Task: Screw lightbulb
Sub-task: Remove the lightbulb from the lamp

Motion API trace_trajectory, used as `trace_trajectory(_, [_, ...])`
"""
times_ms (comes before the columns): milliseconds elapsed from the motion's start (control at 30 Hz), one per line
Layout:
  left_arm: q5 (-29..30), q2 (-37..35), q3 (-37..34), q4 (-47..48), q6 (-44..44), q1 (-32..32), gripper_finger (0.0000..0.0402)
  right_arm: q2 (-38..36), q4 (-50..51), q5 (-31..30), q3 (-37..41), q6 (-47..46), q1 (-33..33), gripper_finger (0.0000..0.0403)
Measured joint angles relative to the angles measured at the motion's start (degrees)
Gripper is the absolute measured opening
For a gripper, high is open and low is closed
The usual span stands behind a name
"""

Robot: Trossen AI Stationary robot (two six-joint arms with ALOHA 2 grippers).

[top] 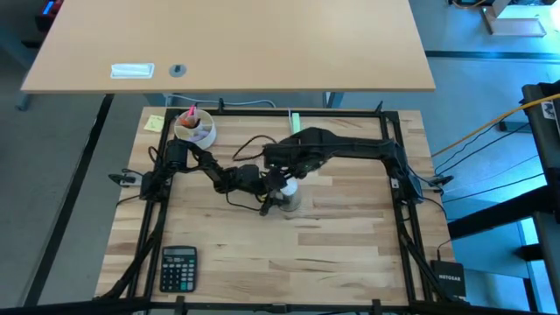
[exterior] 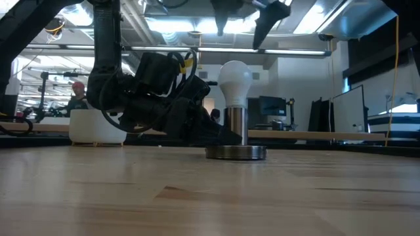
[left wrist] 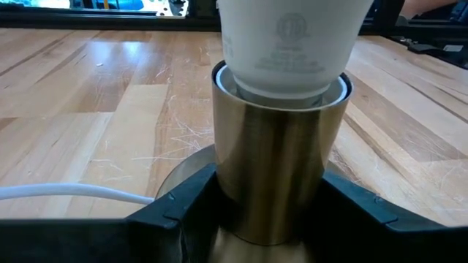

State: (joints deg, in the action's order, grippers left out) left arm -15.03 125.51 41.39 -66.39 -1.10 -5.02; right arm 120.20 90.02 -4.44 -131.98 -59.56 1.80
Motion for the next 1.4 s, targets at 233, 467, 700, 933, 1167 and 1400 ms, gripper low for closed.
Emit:
trace_trajectory(233, [0.0,0.0,0.0,0.0,-0.61,0.02,0.0192,1.32,-1.61,0.52,0.07,-12.03,1.45,0.0388])
trace_trajectory(467, [0.0,0.0,-0.02,0.0,-0.8,0.02,0.0192,3.27,-8.37,-0.7,0.07,-3.82,1.15,0.0388])
trace_trajectory(700, [-0.02,0.0,-0.02,0.0,-0.81,0.02,0.0192,4.78,-8.86,2.69,0.07,-1.54,1.23,0.0388])
trace_trajectory(933, [-0.02,0.0,-0.02,0.0,-0.83,0.02,0.0192,4.9,-9.7,8.41,0.07,3.15,1.28,0.0388])
trace_trajectory(1167, [0.0,0.0,-0.02,0.0,-0.83,0.0,0.0192,4.9,-9.75,11.86,0.05,3.25,1.16,0.0387])
trace_trajectory(1400, [-0.02,0.0,-0.02,0.0,-0.83,0.0,0.0192,3.97,-0.65,11.48,0.0,-4.57,0.76,0.0376])
